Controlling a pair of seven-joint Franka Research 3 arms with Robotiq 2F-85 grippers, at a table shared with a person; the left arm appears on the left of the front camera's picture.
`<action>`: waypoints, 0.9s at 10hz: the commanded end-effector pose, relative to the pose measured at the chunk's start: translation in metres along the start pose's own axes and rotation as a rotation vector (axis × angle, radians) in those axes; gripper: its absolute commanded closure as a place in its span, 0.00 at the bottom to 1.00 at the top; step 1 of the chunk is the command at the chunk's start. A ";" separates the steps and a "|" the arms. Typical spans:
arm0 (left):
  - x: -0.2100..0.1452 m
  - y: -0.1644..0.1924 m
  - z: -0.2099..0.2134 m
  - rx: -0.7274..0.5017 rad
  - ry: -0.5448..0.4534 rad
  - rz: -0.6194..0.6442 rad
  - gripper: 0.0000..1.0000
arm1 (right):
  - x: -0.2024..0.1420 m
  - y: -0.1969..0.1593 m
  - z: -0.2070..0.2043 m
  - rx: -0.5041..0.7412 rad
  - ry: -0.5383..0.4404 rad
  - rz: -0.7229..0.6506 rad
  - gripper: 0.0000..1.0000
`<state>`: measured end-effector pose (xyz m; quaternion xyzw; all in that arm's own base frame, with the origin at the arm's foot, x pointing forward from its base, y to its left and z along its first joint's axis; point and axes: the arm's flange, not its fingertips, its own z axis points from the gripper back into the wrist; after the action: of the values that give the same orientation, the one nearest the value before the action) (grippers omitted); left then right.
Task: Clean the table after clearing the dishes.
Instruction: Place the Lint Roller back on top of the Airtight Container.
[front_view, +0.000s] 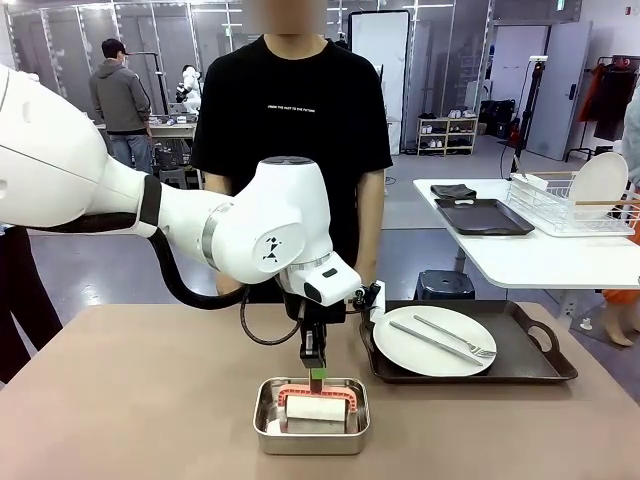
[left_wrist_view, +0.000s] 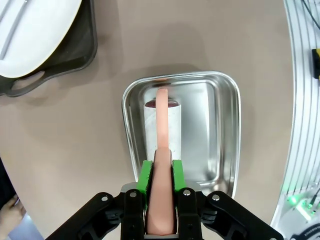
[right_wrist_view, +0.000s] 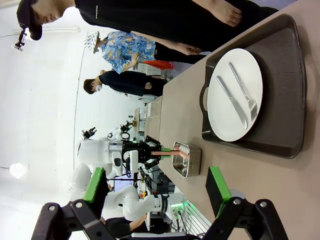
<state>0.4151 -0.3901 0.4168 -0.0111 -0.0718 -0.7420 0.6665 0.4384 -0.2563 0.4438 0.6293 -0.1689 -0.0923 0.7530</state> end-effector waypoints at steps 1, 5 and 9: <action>-0.003 0.006 -0.001 0.005 -0.031 -0.021 0.79 | -0.001 0.004 0.000 0.001 -0.001 0.007 0.00; -0.003 0.020 -0.022 -0.049 -0.013 -0.015 0.79 | -0.001 0.004 0.000 0.001 -0.001 0.007 0.00; -0.006 0.047 -0.028 -0.097 -0.022 -0.034 0.79 | -0.001 0.004 0.000 0.001 -0.001 0.007 0.00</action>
<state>0.4476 -0.3932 0.4127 -0.0362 -0.0378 -0.7419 0.6685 0.4384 -0.2563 0.4438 0.6293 -0.1689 -0.0922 0.7530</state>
